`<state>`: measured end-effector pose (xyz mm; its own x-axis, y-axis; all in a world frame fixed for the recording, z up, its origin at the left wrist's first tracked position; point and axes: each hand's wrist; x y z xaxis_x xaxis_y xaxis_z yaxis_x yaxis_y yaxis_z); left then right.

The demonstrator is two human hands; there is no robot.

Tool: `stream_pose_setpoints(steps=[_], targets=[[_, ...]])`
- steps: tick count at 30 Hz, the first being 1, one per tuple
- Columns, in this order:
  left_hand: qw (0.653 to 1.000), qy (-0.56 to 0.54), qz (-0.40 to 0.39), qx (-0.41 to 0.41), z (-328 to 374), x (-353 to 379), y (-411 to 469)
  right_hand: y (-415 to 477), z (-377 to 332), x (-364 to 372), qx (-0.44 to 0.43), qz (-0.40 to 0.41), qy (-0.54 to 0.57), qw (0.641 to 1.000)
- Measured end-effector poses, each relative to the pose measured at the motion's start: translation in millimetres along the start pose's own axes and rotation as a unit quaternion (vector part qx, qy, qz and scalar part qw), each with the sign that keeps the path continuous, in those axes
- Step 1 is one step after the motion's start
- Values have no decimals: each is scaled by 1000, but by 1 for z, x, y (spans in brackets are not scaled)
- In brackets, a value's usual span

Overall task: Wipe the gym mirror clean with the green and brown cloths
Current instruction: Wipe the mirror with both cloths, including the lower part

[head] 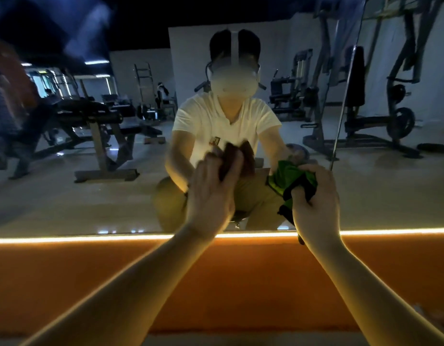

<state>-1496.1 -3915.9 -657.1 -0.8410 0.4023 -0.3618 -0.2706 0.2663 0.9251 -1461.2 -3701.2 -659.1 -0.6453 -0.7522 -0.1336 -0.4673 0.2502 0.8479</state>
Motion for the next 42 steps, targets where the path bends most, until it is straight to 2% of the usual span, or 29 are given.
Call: stream_pose_setpoints(steps=[3,5,8,12,16,18,20,22,25,29,35,39,42], targets=[[988,1,-92,126,31,16,-42,-8,7,-10,48,-15,-19,999],[977,10,-138,165,32,15,-48,-12,4,-10,55,-29,-18,998],[982,26,-99,159,13,3,-35,-11,-6,0,43,-40,-18,998],[998,28,-39,27,-50,-32,-33,-3,-30,28,-26,-27,-6,999],[991,63,-1,-118,-127,-79,-50,-2,-47,54,-72,-28,10,997],[962,63,26,-266,-159,-103,-65,-8,-52,60,-78,-44,17,996],[902,53,74,-422,-174,-115,-77,-14,-52,62,-74,-62,-1,995],[868,24,110,-483,-173,-111,-81,-17,-50,61,-61,-75,-17,995],[864,-31,145,-480,-162,-97,-70,-17,-50,56,-28,-87,-39,995],[864,-80,155,-473,-139,-81,-47,-7,-60,32,2,-69,-58,996],[941,-114,125,-294,-76,-61,-15,4,-60,-7,20,-40,-80,996],[963,-130,81,-224,-46,-36,-7,-11,-36,-34,47,-16,-63,997],[979,-111,72,-153,-22,-17,3,-21,-11,-52,66,-32,-67,995]])
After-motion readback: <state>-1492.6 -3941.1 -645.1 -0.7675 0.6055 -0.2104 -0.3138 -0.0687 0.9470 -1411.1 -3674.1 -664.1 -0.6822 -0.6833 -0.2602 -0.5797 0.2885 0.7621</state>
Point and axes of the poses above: each hand's wrist, its own y-axis towards the middle knuckle, its own x-axis out of the palm, z = x × y, and after that the axes turned 1 degree about -x, right-handed
